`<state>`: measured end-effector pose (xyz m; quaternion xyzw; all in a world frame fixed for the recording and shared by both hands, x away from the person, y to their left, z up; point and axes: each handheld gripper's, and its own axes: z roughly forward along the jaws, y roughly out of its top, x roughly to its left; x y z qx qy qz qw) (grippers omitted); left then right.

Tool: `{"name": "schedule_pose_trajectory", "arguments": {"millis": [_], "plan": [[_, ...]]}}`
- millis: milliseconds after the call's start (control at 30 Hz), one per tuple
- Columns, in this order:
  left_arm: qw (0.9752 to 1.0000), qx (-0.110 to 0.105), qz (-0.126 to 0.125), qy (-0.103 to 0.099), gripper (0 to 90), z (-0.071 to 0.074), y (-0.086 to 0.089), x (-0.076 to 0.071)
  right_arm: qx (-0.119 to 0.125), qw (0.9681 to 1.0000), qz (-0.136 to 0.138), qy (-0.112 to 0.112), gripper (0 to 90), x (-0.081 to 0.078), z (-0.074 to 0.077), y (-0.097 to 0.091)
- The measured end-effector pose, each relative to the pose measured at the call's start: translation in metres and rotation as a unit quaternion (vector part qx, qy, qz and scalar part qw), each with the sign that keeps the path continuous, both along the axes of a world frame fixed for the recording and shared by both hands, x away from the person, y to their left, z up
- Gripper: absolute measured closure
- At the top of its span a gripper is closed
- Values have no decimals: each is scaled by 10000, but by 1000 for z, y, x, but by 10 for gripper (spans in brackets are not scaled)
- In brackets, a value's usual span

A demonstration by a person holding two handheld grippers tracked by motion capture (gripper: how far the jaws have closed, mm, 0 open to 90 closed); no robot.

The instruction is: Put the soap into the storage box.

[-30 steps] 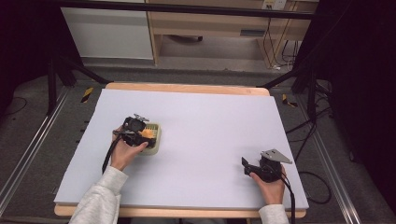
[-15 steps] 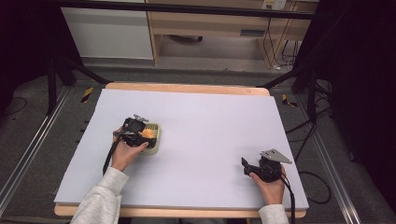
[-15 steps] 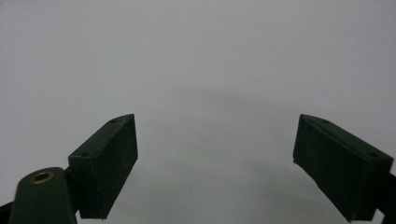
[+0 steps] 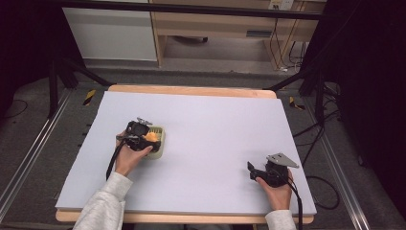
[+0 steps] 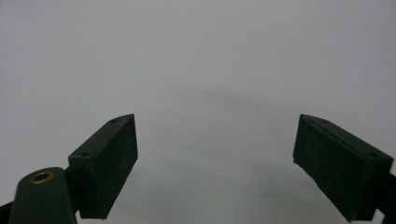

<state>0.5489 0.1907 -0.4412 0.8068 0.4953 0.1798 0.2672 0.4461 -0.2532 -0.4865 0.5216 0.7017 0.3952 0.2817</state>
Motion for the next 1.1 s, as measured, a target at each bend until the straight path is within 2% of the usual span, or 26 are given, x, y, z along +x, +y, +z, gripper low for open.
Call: {"name": "schedule_pose_trajectory", "arguments": {"millis": [600, 1100], "plan": [[9999, 71, -25, -104, 247, -1, -1, -3, -3, 10000, -2, -7, 141, 0, 0, 0], [9990, -216, -107, -384, 222, 10, 5, -16, 4, 10000, -22, -1, 143, 0, 0, 0]]}}
